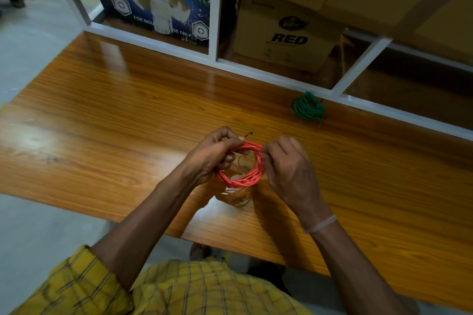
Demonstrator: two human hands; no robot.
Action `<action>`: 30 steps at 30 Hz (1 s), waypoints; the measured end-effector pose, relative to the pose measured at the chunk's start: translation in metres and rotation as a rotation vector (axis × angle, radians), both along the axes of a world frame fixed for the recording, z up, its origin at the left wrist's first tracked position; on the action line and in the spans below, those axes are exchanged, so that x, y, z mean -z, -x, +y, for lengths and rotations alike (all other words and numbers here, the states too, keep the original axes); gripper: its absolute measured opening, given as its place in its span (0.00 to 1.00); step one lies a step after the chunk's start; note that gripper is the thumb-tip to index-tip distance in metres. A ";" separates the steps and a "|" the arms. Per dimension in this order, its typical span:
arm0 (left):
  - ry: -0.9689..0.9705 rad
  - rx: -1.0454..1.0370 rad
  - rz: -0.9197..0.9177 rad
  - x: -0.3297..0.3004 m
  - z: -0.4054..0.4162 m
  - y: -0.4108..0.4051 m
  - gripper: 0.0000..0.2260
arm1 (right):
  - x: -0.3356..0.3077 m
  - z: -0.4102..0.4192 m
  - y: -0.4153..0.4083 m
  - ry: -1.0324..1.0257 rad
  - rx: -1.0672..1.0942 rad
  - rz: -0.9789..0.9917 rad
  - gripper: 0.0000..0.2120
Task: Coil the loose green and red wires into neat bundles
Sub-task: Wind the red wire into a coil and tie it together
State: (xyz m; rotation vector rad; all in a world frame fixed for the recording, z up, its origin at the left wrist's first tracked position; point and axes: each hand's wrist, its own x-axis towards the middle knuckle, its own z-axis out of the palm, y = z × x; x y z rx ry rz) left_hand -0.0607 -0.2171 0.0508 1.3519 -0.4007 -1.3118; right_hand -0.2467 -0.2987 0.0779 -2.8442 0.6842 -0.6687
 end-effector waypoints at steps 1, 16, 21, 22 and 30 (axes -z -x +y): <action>0.002 0.002 -0.012 0.000 0.000 0.000 0.09 | 0.001 0.001 0.001 0.004 0.000 -0.009 0.03; 0.069 -0.085 -0.177 0.005 0.002 -0.009 0.05 | -0.010 0.003 -0.001 -0.275 0.113 -0.197 0.05; 0.066 -0.049 -0.188 0.006 0.004 -0.007 0.06 | -0.024 0.006 -0.009 -0.702 0.268 -0.452 0.18; 0.070 -0.036 -0.192 0.005 0.005 -0.006 0.05 | -0.024 0.005 -0.011 -0.783 0.275 -0.499 0.20; 0.113 0.033 -0.248 0.002 0.010 0.001 0.01 | -0.018 -0.004 -0.024 -1.233 0.214 -0.711 0.12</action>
